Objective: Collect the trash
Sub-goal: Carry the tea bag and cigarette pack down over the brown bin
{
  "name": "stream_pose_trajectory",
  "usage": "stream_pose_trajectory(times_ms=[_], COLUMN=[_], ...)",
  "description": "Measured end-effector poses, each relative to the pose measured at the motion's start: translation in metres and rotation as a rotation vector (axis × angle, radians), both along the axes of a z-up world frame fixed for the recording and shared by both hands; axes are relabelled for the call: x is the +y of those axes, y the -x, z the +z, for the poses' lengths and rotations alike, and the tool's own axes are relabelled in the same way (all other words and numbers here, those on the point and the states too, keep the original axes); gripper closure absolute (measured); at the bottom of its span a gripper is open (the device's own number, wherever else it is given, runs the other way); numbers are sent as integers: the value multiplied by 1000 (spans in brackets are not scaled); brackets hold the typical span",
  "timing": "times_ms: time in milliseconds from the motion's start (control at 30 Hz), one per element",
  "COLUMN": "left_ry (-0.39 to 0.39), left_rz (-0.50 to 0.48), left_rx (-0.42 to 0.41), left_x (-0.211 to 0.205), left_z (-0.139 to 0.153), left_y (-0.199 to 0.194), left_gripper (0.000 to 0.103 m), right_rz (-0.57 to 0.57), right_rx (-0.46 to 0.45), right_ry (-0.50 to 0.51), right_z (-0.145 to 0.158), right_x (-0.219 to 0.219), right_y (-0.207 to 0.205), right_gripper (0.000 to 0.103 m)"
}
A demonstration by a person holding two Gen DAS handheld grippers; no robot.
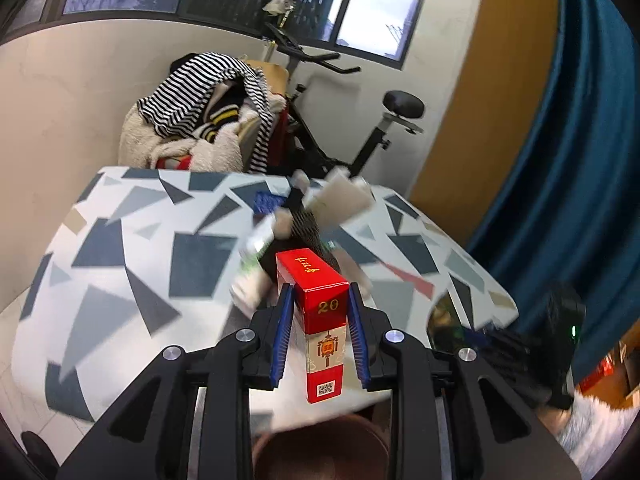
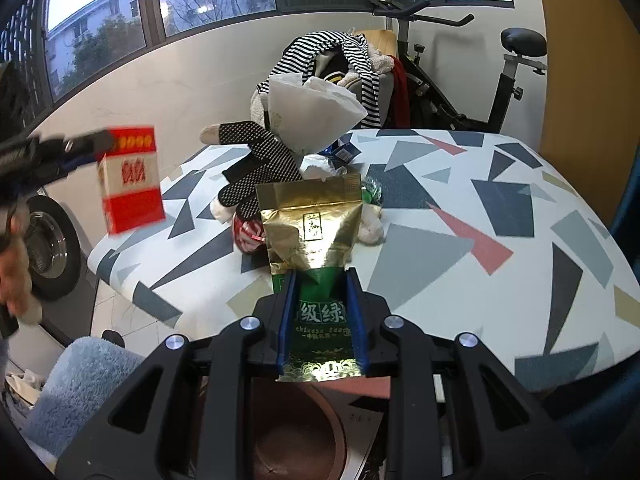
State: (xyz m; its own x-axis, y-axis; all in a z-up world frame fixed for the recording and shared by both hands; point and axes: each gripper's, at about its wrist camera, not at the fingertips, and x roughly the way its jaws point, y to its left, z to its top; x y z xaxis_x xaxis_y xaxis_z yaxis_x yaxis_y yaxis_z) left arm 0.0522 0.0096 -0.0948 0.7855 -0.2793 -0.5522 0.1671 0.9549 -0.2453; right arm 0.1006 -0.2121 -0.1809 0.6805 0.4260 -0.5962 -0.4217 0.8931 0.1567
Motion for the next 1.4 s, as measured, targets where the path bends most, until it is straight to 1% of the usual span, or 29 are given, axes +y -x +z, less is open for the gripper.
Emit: stream_pose_trajectory(times_ms=[133,233,300,400,433,533,600,700,800,900,1000,1100,1367,1400], left_ry=[-9,-12,-13,-45,-52,-44,-53,-56,-20,8,34,51,32,27], left_rz=[-29,-55,-79,-111,-118,-161,-177,-176,-148,-113,-83,-70,-70,-63], left_rx=[36,83,124,167,171,180,213,257,313,390,435,462,490,487], left_x=[-11,-18,-24,-33,-35,-45,-49,-50,-44,-37,-30,-27,-32,-32], left_z=[-28,-57,-82,-116,-124,-154,-168,-183,-197,-214,-225,-229,-233,-232], left_y=[29,45,55,64,66,71,69,62,53,46,41,40,39,40], left_gripper=[77,77,77,77,77,77,77,77,77,77,77,77,77,73], right_rz=[6,24,34,49,52,64,66,75,88,86,79,77,72,72], right_rx=[7,7,12,43,47,60,60,56,74,109,138,148,177,180], right_ry=[-10,0,6,5,7,13,13,24,47,49,61,65,84,87], right_z=[-5,-13,-19,-33,-35,-45,-50,-60,-70,-81,-90,-94,-102,-103], right_x=[-1,1,2,4,5,10,15,22,29,33,34,34,36,36], right_y=[19,33,40,50,52,56,56,57,56,53,51,51,49,49], right_gripper=[76,76,76,76,76,76,76,76,76,76,76,76,76,76])
